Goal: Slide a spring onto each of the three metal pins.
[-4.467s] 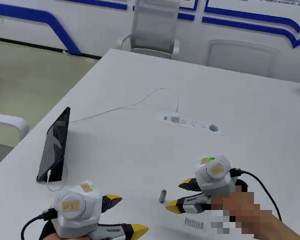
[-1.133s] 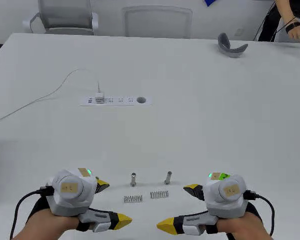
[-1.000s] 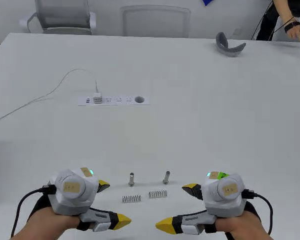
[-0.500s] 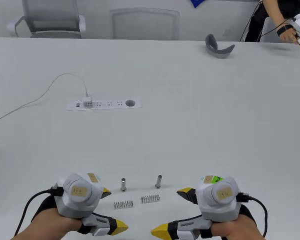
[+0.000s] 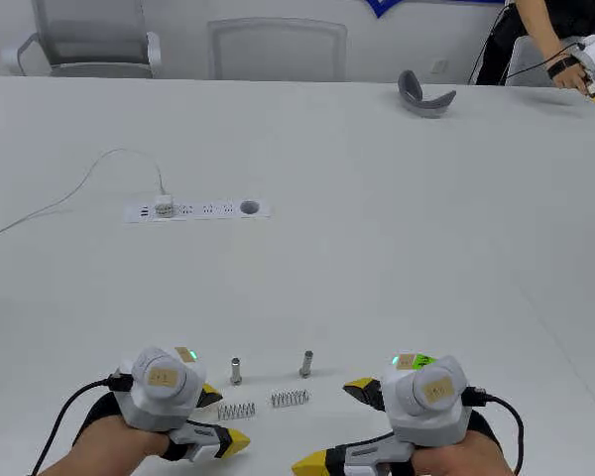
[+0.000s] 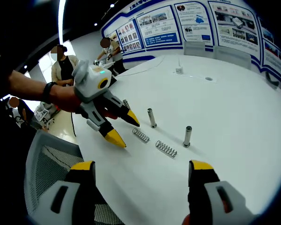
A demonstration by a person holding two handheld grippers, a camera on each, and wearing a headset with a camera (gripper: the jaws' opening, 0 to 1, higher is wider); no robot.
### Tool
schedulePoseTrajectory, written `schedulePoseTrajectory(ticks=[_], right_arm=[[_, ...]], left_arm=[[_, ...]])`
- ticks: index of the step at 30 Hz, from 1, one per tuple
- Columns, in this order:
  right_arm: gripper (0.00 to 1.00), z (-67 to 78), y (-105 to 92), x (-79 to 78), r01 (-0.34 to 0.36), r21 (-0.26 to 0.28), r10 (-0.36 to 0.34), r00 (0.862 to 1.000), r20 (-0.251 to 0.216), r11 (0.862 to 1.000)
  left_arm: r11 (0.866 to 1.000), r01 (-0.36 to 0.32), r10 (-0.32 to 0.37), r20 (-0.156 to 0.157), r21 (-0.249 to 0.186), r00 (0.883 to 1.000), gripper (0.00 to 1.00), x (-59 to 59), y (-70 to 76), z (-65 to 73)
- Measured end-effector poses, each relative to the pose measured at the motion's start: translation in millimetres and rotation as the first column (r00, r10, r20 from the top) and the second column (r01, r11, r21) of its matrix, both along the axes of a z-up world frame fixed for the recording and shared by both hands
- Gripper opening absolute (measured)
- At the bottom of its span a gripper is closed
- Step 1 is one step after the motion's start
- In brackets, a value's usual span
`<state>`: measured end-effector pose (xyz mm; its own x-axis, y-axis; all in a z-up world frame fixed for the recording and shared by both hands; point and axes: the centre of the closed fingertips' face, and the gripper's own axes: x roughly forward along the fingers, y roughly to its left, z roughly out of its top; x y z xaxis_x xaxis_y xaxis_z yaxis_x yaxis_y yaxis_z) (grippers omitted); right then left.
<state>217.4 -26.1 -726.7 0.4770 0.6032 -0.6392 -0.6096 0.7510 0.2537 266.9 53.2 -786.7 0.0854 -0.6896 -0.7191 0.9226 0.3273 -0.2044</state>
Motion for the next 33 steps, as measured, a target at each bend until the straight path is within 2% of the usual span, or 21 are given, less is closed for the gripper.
schedulePoseTrajectory(ticks=[3,9,10,11,12,15,20,23,25,27,29,33], right_arm=[[0.83,-0.9,0.3,-0.1,-0.001,0.003,0.001,1.0,-0.002,1.0],[0.82,-2.0,1.0,-2.5,-0.004,0.005,0.004,1.0,-0.007,1.0],[0.82,-2.0,0.9,-2.8,-0.004,0.005,0.004,1.0,-0.007,1.0],[0.82,-2.1,0.5,-3.1,-0.004,0.006,0.004,1.0,-0.007,1.0],[0.82,-2.3,0.2,-3.2,-0.002,0.008,0.002,1.0,-0.007,1.0],[0.82,-3.1,-0.5,-4.2,-0.001,0.007,0.001,1.0,-0.011,1.0],[0.82,-3.6,-0.1,-5.0,-0.007,0.006,0.007,1.0,-0.012,1.0],[0.82,-3.6,0.0,-6.0,-0.008,0.007,0.008,1.0,-0.013,1.0],[0.81,-4.0,-0.2,-7.0,-0.008,0.006,0.008,1.0,-0.015,1.0],[0.81,-4.1,0.0,-8.4,-0.009,0.005,0.009,1.0,-0.016,1.0],[0.81,-4.7,-0.1,-9.7,-0.009,0.006,0.009,1.0,-0.018,1.0],[0.81,-4.6,0.6,-12.1,-0.011,0.006,0.011,1.0,-0.019,1.0]], left_arm=[[1.0,-0.01,0.01,-0.005,0.007,1.0,0.43,2.0,0.0,-6.7],[0.999,-0.03,0.031,-0.009,0.01,0.999,0.36,3.2,-1.7,-10.0],[0.999,-0.037,0.037,-0.004,0.021,0.999,0.33,3.6,-1.2,-11.1],[0.998,-0.03,0.028,0.039,0.055,0.999,0.31,6.4,2.1,-13.4],[0.998,-0.014,0.012,0.04,0.053,0.999,0.3,3.8,0.1,-14.3],[0.998,-0.039,0.038,0.019,0.042,0.999,0.29,3.1,-1.7,-13.4],[0.997,-0.054,0.052,0.04,0.049,0.998,0.21,7.2,-3.5,-15.8],[0.996,-0.036,0.029,0.081,0.079,0.996,0.14,7.0,-1.7,-16.2],[0.996,-0.032,0.025,0.085,0.081,0.996,0.11,6.0,-2.0,-17.0],[0.997,-0.025,0.021,0.053,0.074,0.998,0.11,0.2,-3.0,-17.7],[0.997,-0.027,0.023,0.06,0.068,0.998,0.11,-1.2,-2.9,-16.0],[0.997,-0.049,0.046,0.052,0.061,0.998,0.11,-3.2,0.7,-12.4]])
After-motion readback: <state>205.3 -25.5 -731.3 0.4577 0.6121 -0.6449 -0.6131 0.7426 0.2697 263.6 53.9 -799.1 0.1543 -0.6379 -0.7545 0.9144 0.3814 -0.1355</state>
